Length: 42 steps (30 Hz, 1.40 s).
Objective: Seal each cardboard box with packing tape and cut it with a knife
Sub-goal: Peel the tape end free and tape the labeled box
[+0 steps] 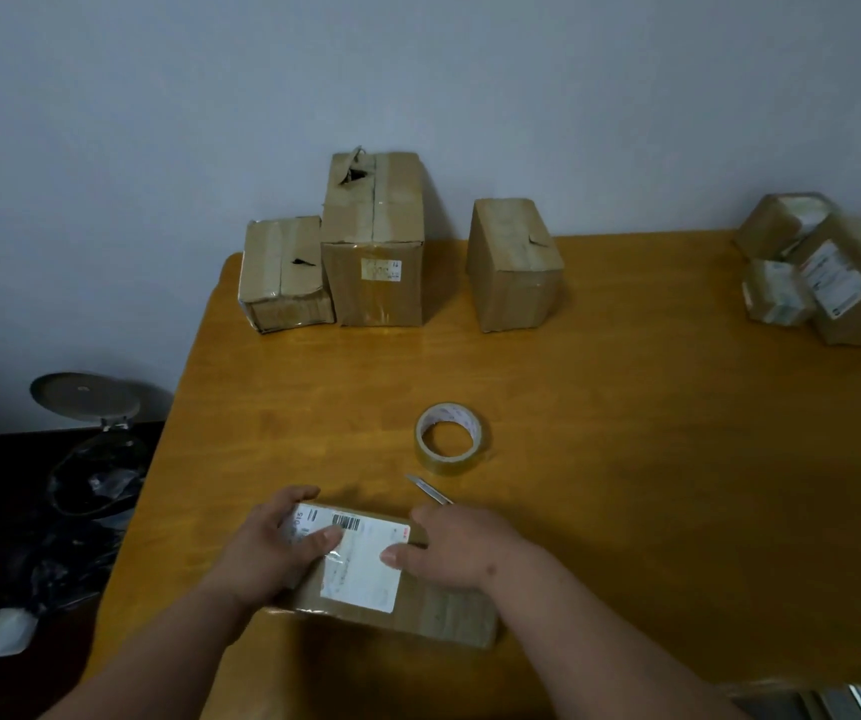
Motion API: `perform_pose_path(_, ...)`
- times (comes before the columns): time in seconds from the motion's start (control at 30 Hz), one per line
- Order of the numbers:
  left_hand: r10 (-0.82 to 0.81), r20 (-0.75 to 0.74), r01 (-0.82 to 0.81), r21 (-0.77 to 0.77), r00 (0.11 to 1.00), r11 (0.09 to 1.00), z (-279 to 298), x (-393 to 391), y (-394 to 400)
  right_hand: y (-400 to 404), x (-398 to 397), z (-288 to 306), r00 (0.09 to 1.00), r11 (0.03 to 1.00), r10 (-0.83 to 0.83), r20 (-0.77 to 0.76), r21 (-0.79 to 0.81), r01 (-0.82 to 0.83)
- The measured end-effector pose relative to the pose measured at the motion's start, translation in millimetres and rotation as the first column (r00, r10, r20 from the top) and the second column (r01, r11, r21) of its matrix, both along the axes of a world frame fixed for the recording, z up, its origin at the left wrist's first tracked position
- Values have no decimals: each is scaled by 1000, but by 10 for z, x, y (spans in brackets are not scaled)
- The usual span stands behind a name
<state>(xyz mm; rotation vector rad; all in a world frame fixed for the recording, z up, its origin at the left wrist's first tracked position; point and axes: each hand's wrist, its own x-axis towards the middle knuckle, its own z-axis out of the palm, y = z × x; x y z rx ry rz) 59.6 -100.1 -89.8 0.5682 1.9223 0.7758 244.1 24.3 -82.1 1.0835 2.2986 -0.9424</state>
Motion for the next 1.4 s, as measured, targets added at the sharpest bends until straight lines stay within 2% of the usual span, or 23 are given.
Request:
perform_pose_path(0.07,24,84,-25,7,996,1000,5,-67,17,67,89,38,999,994,-41,11,-106,42)
perform_pose_path(0.2,102,75,-106,44,992,993,0,-132,9,39,256,47,992,982,-92,87,-155,105)
perform_pose_path(0.3,52,58,-57,82,997,995,120,-118,125,-26,345,56,985,966,-173,16,-193,172)
perform_pose_path(0.37,66,27,-70,197,997,978,262,-117,298,-2,472,125,950,924,-304,-77,-265,274)
perform_pose_path(0.53,143,50,-149,493,988,857,727,179,785,133,1038,373,730,745,-637,-248,-442,500)
perform_pose_path(0.6,136,18,-123,556,991,822,807,488,951,210,1328,453,633,684,-718,-288,-458,568)
perform_pose_path(0.67,93,-34,-59,555,995,830,791,853,1121,313,1627,510,517,605,-795,-318,-480,635)
perform_pose_path(0.73,-32,-49,52,483,998,874,687,1263,1304,441,1916,529,393,520,-853,-343,-492,698)
perform_pose_path(0.8,-237,13,216,361,971,907,559,1711,1522,631,2187,475,292,441,-888,-354,-482,757)
perform_pose_path(0.87,-468,135,421,273,873,865,411,2197,1787,884,2440,350,234,380,-908,-348,-449,809)
perform_pose_path(0.93,-573,201,520,262,795,813,229,2649,2097,1181,2695,202,224,338,-925,-306,-400,852)
perform_pose_path(1.07,-535,198,483,258,821,837,13,3367,2798,1810,3244,-11,205,284,-954,-219,-434,855)
perform_pose_path(1.23,-439,128,404,231,889,885,-52,3825,3583,2707,3663,-114,289,344,-939,-188,-570,746)
perform_pose_path(1.3,-405,35,391,202,913,898,-75,3852,3866,3052,3674,-138,340,395,-917,-209,-587,707)
perform_pose_path(1.4,-367,-145,383,104,919,918,-129,3845,4248,3485,3635,-238,380,468,-884,-273,-527,709)
